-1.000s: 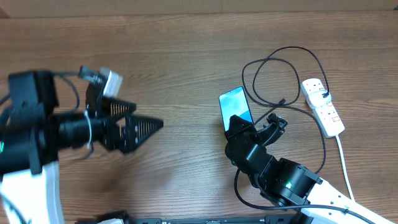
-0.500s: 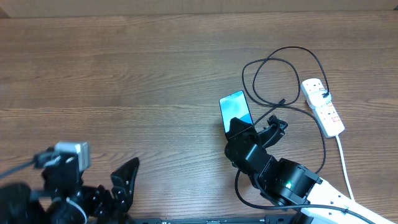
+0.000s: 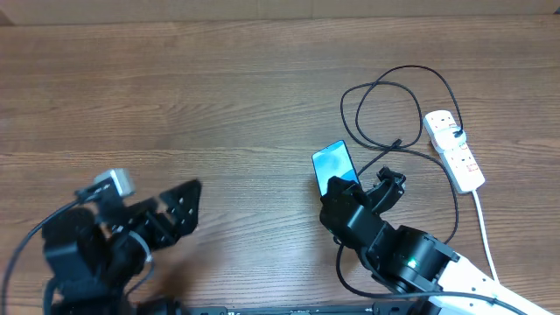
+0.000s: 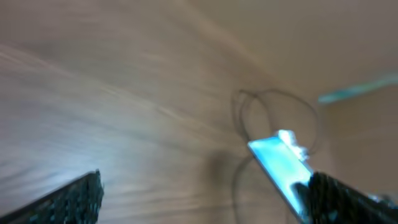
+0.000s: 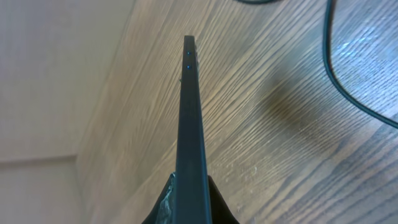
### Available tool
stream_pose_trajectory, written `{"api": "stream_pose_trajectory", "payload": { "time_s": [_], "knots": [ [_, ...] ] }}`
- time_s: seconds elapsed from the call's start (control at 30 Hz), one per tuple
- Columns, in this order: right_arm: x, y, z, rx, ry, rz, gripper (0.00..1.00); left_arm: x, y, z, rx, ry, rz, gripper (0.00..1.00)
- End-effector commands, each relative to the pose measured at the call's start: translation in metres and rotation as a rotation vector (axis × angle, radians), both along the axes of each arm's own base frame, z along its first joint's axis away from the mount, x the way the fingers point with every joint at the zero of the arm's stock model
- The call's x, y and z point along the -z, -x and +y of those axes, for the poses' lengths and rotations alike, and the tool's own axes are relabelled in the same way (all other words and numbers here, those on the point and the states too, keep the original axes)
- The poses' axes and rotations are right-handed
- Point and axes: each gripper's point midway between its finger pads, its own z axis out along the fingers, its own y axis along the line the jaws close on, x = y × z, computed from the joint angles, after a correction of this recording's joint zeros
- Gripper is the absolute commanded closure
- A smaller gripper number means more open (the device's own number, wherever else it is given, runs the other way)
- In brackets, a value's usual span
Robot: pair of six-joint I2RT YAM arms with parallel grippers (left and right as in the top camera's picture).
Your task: Plug charger to phone and switch on socket
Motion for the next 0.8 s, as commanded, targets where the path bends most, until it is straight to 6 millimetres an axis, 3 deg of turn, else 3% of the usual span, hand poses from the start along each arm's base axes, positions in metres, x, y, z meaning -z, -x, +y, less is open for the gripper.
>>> {"api": "stream_pose_trajectory", "payload": {
  "time_s": [0.0, 0.3, 0.53, 0.77],
  "knots": [
    [-0.026, 0.005, 0.005, -0.073, -0.043, -0.043, 0.96, 0.010, -0.001, -0.041, 0.164, 0.310, 0.033, 0.00],
    [-0.037, 0.019, 0.016, -0.156, -0.139, -0.019, 0.96, 0.051, -0.007, -0.052, 0.130, 0.558, 0.184, 0.00],
    [-0.035, 0.032, 0.034, -0.241, -0.208, 0.042, 0.96, 0.050, -0.003, -0.057, 0.170, 0.583, 0.191, 0.00],
    [-0.049, 0.031, 0.049, -0.283, -0.287, 0.017, 0.96, 0.050, -0.003, -0.057, 0.151, 0.612, 0.213, 0.00]
  ]
}}
